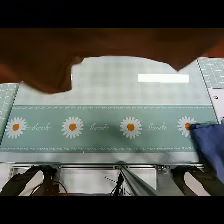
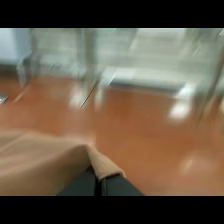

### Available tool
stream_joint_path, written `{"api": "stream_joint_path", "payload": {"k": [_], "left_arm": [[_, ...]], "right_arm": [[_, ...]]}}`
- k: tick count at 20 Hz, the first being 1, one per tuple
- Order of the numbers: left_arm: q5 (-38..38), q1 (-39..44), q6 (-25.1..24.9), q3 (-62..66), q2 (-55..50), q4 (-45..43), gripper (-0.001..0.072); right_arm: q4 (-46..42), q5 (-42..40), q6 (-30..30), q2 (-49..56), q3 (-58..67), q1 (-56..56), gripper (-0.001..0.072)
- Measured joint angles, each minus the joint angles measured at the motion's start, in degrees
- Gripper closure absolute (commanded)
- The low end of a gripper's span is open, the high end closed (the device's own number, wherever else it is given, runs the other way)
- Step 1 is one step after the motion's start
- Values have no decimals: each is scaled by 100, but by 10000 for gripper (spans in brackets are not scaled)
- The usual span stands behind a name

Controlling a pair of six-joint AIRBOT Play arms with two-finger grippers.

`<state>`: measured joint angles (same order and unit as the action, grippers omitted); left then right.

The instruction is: Fold the shirts.

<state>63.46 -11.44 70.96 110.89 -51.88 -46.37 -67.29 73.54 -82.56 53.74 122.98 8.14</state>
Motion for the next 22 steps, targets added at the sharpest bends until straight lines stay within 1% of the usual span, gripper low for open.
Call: {"api": "stream_joint_path", "payload": {"k": [2,4,6,8,11,14,16,18,20,22], "left_arm": [[-83,-59,103,72,520,-518,683],[-11,-85,153,109,938,-817,683],[219,-101,229,122,1213,-1021,683],[614,-107,396,4,1349,-1174,683],[1071,-111,566,-581,1434,-1202,683],[1259,-111,715,-1744,1440,-1005,683],[1132,-74,730,-2680,1353,-793,682],[782,35,697,-3556,1132,-614,682],[319,236,566,-4223,743,-492,682],[-247,498,446,-4583,173,-422,682]], "right_arm": [[-267,35,-48,-404,66,0,690],[-494,162,-111,-719,101,0,690],[-713,361,-192,-898,111,0,690],[-807,509,-260,-1016,-37,0,690],[-903,667,-323,-1130,-752,0,690],[-940,640,-348,-1167,-1875,0,691],[-940,402,-361,-1134,-2754,0,691],[-944,70,-361,-944,-3453,0,690],[-909,-302,-361,-557,-3930,0,691],[-669,-785,-310,26,-4190,0,690]]}}
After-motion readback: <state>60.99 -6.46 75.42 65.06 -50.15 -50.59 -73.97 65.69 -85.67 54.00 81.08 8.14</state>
